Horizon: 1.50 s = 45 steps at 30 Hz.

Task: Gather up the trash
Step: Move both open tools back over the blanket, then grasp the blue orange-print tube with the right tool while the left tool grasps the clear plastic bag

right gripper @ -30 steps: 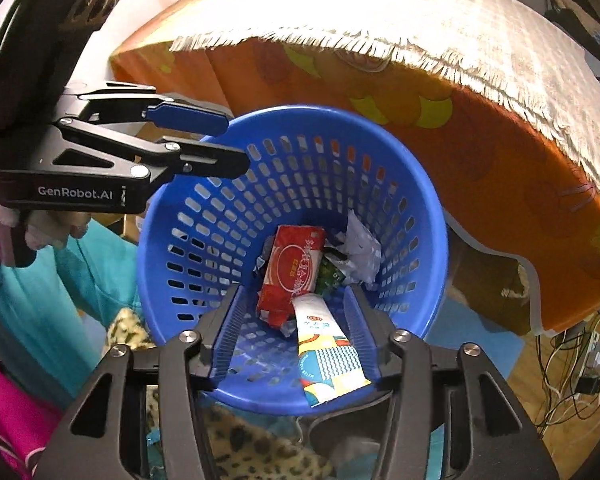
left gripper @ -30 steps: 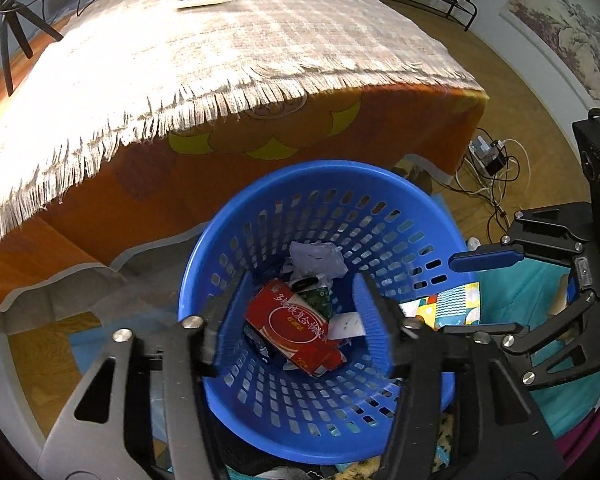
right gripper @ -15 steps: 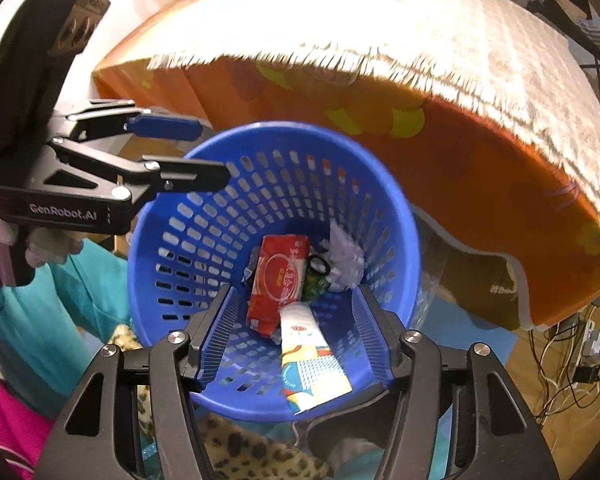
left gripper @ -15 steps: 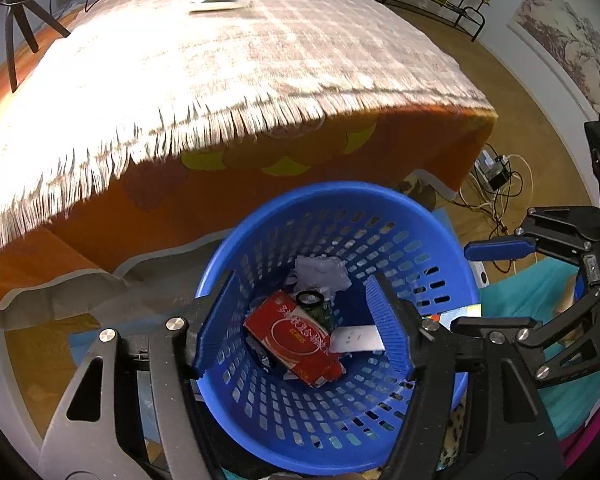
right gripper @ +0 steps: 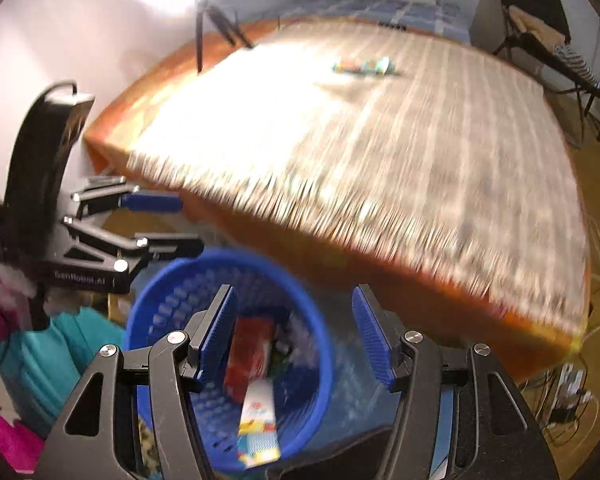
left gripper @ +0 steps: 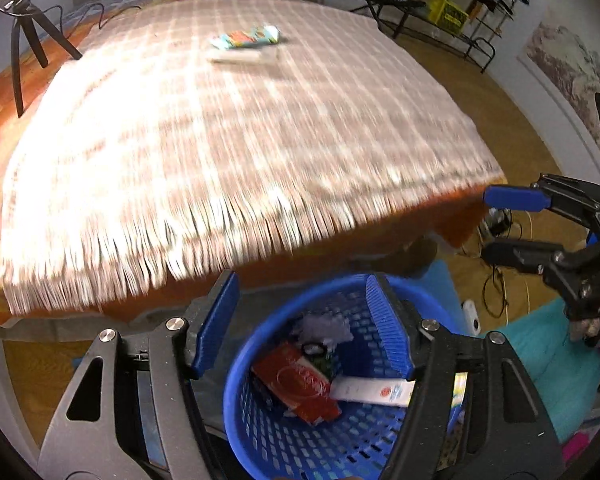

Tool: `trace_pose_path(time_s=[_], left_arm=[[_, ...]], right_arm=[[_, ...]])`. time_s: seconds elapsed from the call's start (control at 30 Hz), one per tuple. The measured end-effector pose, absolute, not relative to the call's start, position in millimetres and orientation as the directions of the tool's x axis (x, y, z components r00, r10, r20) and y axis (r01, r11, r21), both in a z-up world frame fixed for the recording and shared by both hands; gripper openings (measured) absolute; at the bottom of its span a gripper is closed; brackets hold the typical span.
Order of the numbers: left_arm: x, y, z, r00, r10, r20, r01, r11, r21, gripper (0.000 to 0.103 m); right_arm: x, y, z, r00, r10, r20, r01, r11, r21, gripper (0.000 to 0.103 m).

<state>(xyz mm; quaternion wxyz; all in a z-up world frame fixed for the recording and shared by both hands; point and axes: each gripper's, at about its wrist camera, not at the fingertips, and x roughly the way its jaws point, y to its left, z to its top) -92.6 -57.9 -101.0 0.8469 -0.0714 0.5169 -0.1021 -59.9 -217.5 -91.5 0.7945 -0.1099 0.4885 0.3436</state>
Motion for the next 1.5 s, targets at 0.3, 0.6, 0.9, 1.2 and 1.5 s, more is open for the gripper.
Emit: trace_pose_path(time_s=[0.3, 0.6, 0.9, 1.2, 1.5], left_arm=[[-34.9, -43.9, -78.5, 0.505, -0.204, -0.838, 0.065, 0.978, -0.199, 0.068], [30.5, -23.7, -77.4, 0.530, -0.202, -0.823, -0.014, 0.969, -0.247, 0.068], [76.7, -8.6, -88.1, 0.528, -0.220, -0.821, -0.092, 0.946, -0.312, 0.068], [105.5, 18.1, -107.9, 0.517, -0.245, -0.820, -0.196, 0.899, -0.392, 0.068], [127.2, 16.0, -122.1, 0.510, -0.245, -0.825, -0.220, 0.890, -0.400, 0.067]], right_arm=[[9.6, -206.8, -68.1, 0.382, 0.479, -0.790, -0.644, 0.751, 0.143, 0.059], [104.0, -191.6, -69.7, 0.403, 0.506, -0.763, -0.554, 0.798, 0.236, 0.059], [181.8, -168.8, -85.0, 0.405, 0.524, -0.749, -0.466, 0.823, 0.325, 0.059], [223.0, -152.3, -105.5, 0.411, 0.519, -0.749, -0.406, 0.840, 0.359, 0.059], [240.2, -134.2, -120.2, 0.403, 0.512, -0.759, -0.389, 0.846, 0.364, 0.049]])
